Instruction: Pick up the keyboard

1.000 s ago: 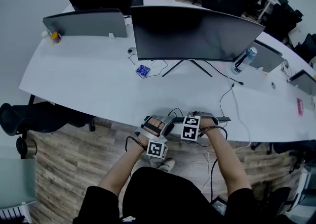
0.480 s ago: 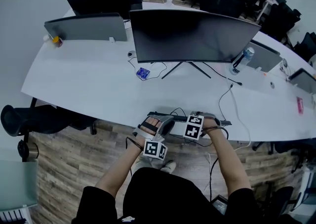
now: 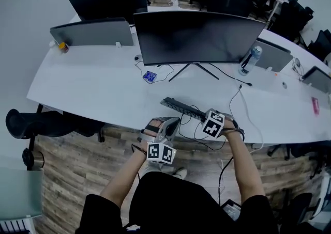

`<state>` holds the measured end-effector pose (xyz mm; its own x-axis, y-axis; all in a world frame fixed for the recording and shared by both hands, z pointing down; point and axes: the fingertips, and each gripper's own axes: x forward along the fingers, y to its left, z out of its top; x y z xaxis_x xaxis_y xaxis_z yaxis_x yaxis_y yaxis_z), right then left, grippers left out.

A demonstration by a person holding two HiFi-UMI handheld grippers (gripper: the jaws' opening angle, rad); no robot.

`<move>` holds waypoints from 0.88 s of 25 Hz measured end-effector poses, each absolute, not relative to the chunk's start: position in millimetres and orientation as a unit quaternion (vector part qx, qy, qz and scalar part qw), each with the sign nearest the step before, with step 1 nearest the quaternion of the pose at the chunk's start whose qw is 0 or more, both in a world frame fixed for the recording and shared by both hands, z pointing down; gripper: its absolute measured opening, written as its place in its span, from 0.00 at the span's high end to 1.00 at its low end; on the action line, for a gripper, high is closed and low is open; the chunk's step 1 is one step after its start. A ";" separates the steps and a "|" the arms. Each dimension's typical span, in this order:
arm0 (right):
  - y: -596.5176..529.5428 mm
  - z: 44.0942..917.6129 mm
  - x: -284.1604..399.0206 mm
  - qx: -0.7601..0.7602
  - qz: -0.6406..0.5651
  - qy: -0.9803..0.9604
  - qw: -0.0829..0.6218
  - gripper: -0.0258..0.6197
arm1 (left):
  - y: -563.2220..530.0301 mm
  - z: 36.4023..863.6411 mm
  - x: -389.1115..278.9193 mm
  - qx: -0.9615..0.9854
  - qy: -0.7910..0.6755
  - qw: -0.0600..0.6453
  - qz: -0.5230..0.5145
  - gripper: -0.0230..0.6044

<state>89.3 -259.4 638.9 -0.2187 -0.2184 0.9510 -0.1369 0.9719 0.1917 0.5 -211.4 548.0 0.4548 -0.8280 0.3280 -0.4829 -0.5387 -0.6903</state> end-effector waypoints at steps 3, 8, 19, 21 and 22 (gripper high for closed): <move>-262.4 616.1 90.8 0.149 -0.024 -0.802 0.578 0.84 | -211.2 535.8 -0.4 -0.808 0.426 0.253 -0.320 0.95; -262.4 578.1 97.1 0.210 -0.006 -0.834 0.510 0.84 | -204.7 525.1 3.3 -0.804 0.449 0.236 -0.310 0.95; -249.5 505.9 100.6 0.289 0.051 -0.899 0.326 0.84 | -203.5 481.8 -1.8 -0.798 0.510 0.186 -0.263 0.95; -251.4 493.6 103.1 0.303 0.058 -0.904 0.295 0.84 | -204.5 473.6 -5.3 -0.795 0.525 0.175 -0.248 0.95; -252.7 487.2 104.7 0.311 0.059 -0.906 0.280 0.84 | -205.1 469.3 -6.5 -0.795 0.531 0.170 -0.240 0.95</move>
